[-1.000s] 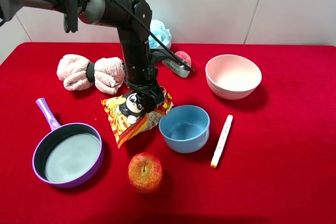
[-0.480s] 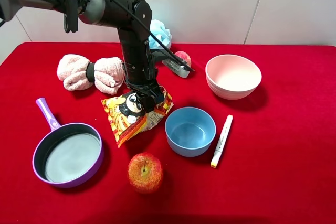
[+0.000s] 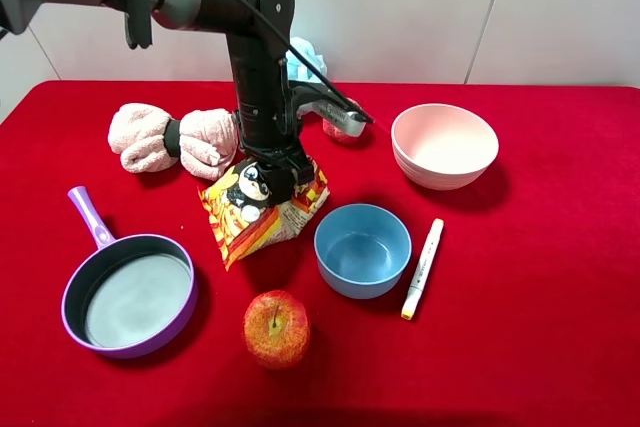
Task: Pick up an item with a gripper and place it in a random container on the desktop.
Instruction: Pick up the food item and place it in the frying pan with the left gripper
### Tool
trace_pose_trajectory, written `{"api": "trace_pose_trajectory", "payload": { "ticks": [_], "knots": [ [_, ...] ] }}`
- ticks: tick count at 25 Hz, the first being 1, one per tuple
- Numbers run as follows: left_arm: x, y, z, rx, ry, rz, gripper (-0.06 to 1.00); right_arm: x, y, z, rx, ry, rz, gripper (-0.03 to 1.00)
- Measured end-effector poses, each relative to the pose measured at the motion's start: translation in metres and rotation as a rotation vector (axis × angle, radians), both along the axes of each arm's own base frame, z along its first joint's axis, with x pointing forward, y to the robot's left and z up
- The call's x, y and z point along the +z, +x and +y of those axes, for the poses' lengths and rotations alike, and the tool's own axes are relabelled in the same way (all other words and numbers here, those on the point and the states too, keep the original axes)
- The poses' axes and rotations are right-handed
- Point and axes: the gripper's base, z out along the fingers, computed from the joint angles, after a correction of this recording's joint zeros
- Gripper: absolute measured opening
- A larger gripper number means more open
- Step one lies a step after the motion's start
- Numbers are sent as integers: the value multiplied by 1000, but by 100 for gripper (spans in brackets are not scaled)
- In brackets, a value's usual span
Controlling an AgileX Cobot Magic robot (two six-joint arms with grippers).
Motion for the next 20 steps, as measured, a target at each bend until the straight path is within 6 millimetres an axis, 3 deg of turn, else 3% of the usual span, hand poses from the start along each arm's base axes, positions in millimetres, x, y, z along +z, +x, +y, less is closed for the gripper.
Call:
{"api": "trace_pose_trajectory", "payload": {
  "ticks": [12, 20],
  "knots": [
    [63, -7, 4, 15, -45, -54, 29, 0, 0, 0, 0, 0, 0, 69],
    [93, -13, 8, 77, -81, -108, 28, 0, 0, 0, 0, 0, 0, 69]
  ]
}}
